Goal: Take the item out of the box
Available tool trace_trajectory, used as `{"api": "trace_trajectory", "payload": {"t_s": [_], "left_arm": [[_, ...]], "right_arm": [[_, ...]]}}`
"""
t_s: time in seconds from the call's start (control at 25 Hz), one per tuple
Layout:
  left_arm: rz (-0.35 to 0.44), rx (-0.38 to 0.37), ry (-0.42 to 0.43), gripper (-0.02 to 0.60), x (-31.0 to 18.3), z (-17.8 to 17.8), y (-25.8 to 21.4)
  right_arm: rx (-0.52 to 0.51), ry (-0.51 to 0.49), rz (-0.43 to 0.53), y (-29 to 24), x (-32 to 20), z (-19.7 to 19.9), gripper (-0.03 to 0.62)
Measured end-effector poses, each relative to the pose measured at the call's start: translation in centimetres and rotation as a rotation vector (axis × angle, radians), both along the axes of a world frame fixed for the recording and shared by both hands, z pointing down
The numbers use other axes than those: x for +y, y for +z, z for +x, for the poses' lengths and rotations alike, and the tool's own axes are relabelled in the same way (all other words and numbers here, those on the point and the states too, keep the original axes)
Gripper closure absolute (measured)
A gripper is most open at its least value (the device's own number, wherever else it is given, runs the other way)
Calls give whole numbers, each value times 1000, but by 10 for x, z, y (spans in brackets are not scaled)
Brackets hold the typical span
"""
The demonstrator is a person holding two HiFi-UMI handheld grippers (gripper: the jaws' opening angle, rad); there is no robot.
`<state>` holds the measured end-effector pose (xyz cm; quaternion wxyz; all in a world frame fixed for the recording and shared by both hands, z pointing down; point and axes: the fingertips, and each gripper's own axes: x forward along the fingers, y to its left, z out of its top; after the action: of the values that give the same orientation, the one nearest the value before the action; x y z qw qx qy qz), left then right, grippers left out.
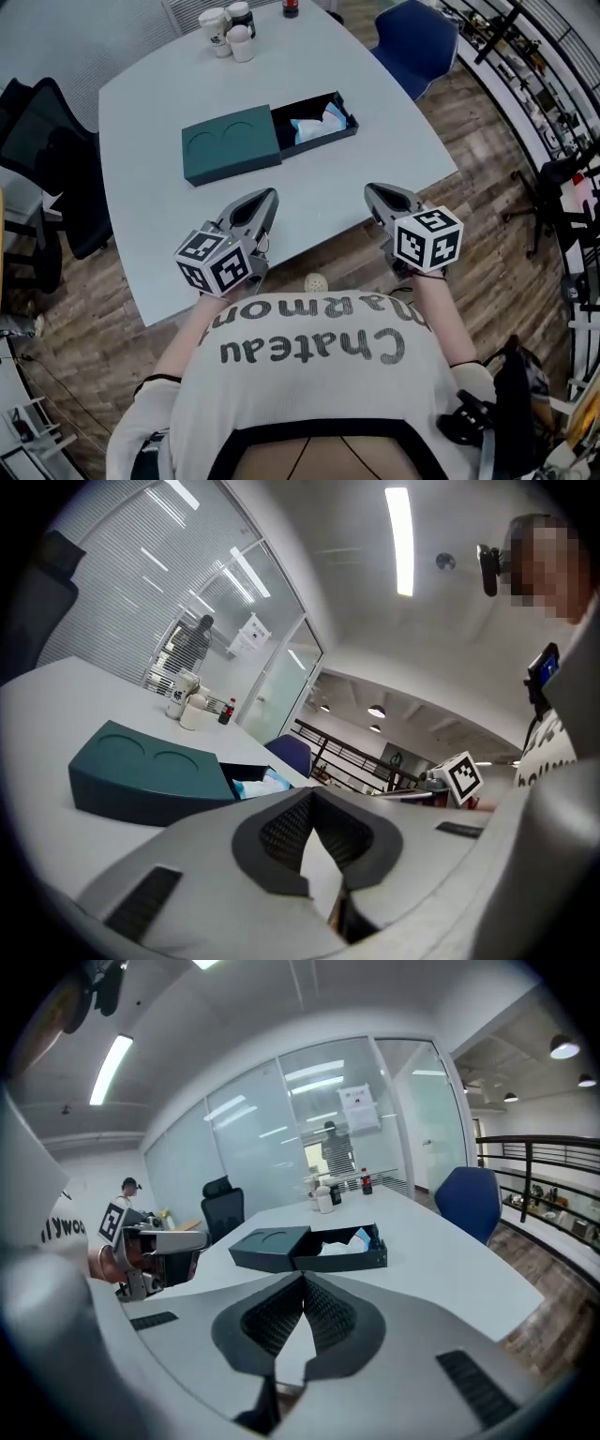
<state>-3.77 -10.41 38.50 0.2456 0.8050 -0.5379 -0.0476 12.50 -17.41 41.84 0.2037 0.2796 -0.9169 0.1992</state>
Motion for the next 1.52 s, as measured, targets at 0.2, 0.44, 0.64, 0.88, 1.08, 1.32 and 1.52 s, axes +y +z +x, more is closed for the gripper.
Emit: {"api": "trace_trajectory", "payload": {"t_s": [0.2, 0.44, 0.64, 0.88, 1.08, 1.32, 1.52], "left_arm": [[-17, -21, -62, 595, -33, -9, 4], [-45, -64, -110, 595, -43, -15, 4], [-82, -87, -81, 595, -47, -14, 11], [-145, -81, -42, 595, -67, -27, 35], [-163, -58, -28, 595, -85, -32, 45], [-187, -80, -11, 595, -97, -36, 52], [-203, -71, -42, 595, -97, -43, 57]], "right_arm": [[-24, -76, -18, 8, -43, -22, 594], [-98, -141, -37, -1, -65, -44, 594], [-136, -144, -82, 3, -81, -58, 594], [-86, -156, -98, 24, -106, -84, 594], [-47, -209, -99, 26, -124, -97, 594], [71, -322, -49, 29, -155, -119, 594], [161, -441, -40, 39, -166, -132, 594]]}}
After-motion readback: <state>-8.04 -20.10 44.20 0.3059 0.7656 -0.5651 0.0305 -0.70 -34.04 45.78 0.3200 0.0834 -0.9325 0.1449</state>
